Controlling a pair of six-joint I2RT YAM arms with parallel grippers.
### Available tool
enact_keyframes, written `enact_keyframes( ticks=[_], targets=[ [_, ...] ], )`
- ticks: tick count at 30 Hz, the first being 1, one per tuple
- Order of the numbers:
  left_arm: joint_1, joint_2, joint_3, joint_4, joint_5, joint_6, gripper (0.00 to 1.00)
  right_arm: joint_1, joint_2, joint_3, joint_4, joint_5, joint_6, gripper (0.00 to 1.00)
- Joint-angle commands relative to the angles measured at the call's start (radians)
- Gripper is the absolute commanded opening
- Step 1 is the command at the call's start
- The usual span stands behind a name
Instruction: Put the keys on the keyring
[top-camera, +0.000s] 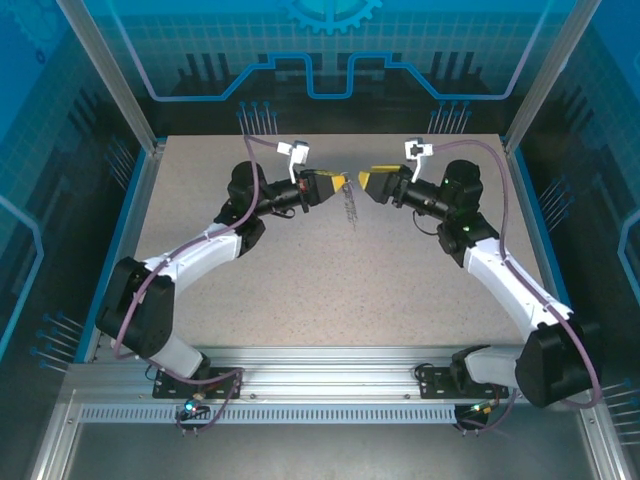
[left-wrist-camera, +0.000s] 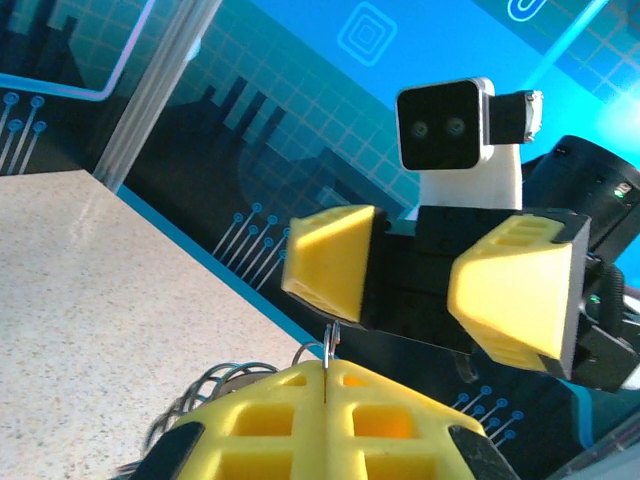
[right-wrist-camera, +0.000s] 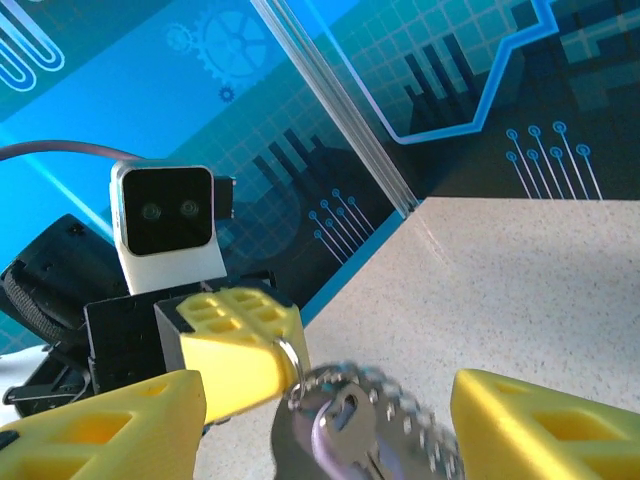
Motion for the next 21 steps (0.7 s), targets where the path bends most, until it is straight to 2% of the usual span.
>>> enact_keyframes(
  ticks=[1, 5, 10, 17, 21],
  targets=[
    [0.003, -0.002, 0.052, 0.095, 0.054, -0.050, 0.00, -0.005, 0.038, 0.042, 0.129, -0.038, 0.048, 0.67],
    [0.003, -0.008, 0.054, 0.090, 0.055, -0.054, 0.00, 0.008, 0.075, 0.036, 0.197, -0.057, 0.086, 0.66],
    [0.003, -0.012, 0.063, 0.074, 0.054, -0.049, 0.00, 0.038, 0.087, 0.028, 0.230, -0.059, 0.093, 0.59],
    [0.003, -0.020, 0.066, 0.063, 0.050, -0.040, 0.00, 0.057, 0.078, 0.004, 0.233, -0.057, 0.090, 0.38],
    [0.004, -0.022, 0.065, 0.063, 0.044, -0.038, 0.00, 0.063, 0.066, -0.018, 0.234, -0.058, 0.088, 0.31]
  ],
)
